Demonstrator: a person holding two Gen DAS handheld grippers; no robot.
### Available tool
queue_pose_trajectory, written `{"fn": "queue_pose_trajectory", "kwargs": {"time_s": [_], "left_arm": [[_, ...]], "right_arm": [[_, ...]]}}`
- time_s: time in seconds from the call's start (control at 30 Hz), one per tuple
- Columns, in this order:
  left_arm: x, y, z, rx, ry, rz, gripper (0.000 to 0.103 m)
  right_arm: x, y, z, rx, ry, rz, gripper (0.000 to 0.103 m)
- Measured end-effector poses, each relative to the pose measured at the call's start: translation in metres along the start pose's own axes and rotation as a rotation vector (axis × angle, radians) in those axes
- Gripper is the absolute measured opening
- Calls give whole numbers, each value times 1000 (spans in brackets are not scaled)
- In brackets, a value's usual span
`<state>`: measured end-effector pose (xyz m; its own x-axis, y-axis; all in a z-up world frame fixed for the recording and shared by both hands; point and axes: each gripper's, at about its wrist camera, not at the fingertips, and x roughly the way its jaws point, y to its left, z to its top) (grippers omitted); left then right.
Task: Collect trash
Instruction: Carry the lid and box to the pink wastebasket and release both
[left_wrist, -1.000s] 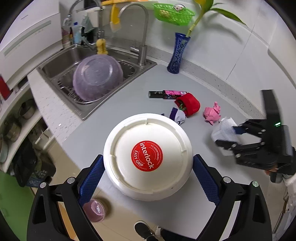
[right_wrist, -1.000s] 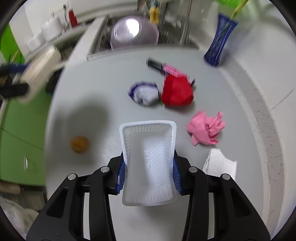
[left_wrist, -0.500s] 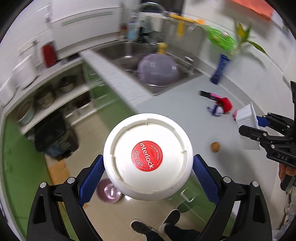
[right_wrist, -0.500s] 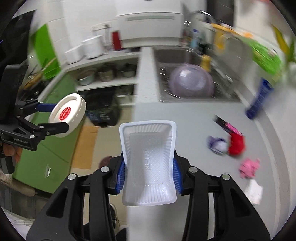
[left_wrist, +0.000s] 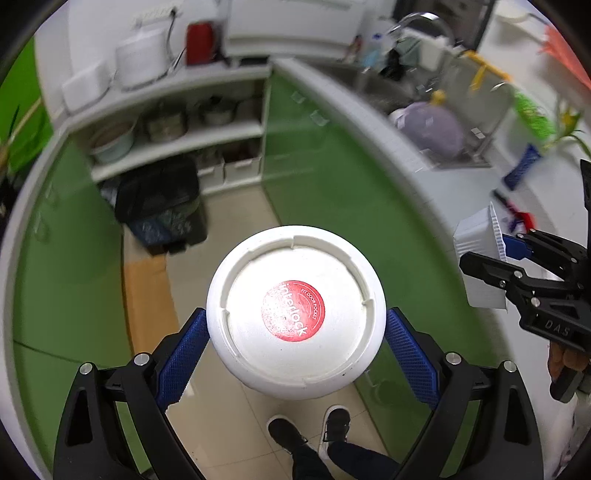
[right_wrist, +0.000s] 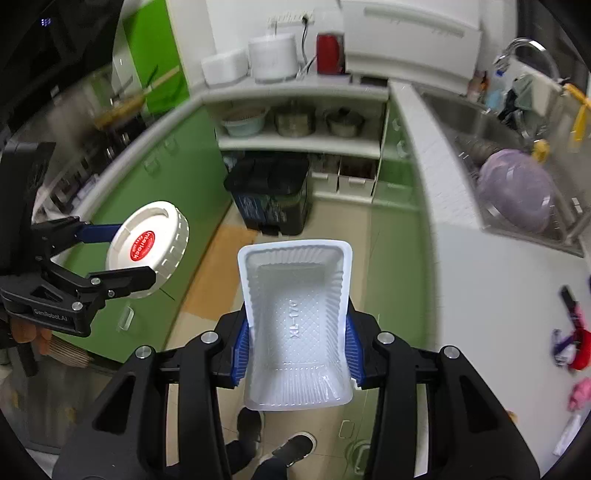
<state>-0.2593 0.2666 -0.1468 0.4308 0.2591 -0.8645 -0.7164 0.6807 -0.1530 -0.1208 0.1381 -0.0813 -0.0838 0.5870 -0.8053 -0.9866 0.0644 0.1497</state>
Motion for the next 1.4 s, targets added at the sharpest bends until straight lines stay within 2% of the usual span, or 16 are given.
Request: {"fn": "queue_pose_trajectory", "kwargs": {"time_s": [0.2, 0.4, 0.47, 0.57, 0.77, 1.0, 1.2, 1.23, 1.3, 1.33, 1.37, 1.4], "left_arm": [[127, 54, -43, -58, 42, -15, 91], [253, 95, -84, -124, 57, -45, 91], [284, 109, -95, -158, 64, -57, 97], [313, 124, -104, -187, 77, -66, 98], [317, 151, -113, -262, 66, -52, 98], [284, 184, -113, -317, 19, -15, 98], [264, 208, -117, -344, -40, 14, 98], [265, 212, -117, -348, -47, 19, 98], [265, 218, -121, -352, -57, 31, 98], [267, 220, -122, -354, -60, 34, 98], [268, 222, -123, -353, -62, 39, 98], [268, 223, -124, -351, -64, 46, 98]], "right_arm": [[123, 6, -50, -14, 67, -23, 42], [224, 3, -105, 15, 102, -20, 42], [247, 2, -117, 8, 114, -20, 42], [275, 3, -131, -11, 133, -24, 42], [313, 16, -133, -46, 170, 5, 42], [356, 46, -117, -99, 202, 87, 43], [417, 71, -111, -142, 227, 142, 47], [426, 73, -111, -145, 228, 146, 50], [442, 77, -111, -147, 230, 149, 65], [450, 78, -111, -141, 228, 149, 86], [454, 77, -110, -133, 222, 147, 97], [457, 76, -109, -125, 214, 146, 97]]}}
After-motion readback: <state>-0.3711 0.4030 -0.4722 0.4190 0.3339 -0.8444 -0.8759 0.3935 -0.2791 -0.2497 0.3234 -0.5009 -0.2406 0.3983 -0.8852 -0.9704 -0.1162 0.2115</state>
